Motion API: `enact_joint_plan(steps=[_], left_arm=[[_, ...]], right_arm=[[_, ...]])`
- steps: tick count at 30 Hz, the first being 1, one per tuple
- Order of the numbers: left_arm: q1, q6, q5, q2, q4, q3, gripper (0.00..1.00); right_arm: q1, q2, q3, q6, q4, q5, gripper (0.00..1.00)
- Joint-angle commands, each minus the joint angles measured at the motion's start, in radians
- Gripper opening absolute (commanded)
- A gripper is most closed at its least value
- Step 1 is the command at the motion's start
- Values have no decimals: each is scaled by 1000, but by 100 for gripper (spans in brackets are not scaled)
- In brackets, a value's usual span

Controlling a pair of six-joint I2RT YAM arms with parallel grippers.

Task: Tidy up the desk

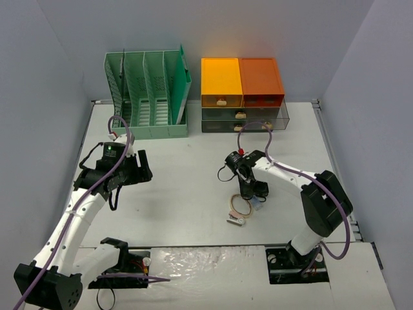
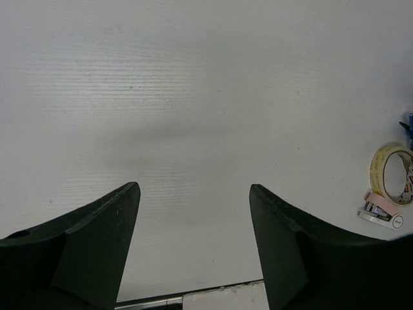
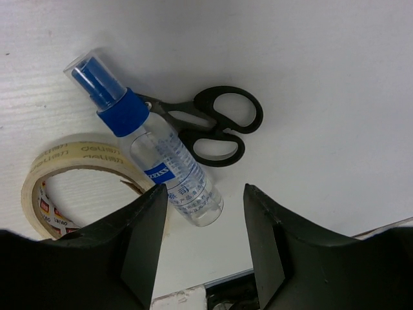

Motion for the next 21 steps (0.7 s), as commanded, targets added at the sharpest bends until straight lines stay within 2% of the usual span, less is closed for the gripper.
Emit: enact_joint_plan(steps=[1, 21], left_arm=[[-7, 14, 4, -1, 15, 38, 66], [-7, 16, -13, -7, -20, 49, 66]], right_arm=[[20, -38, -13, -8, -35, -3, 47], [37, 120, -51, -7, 152, -45, 33]])
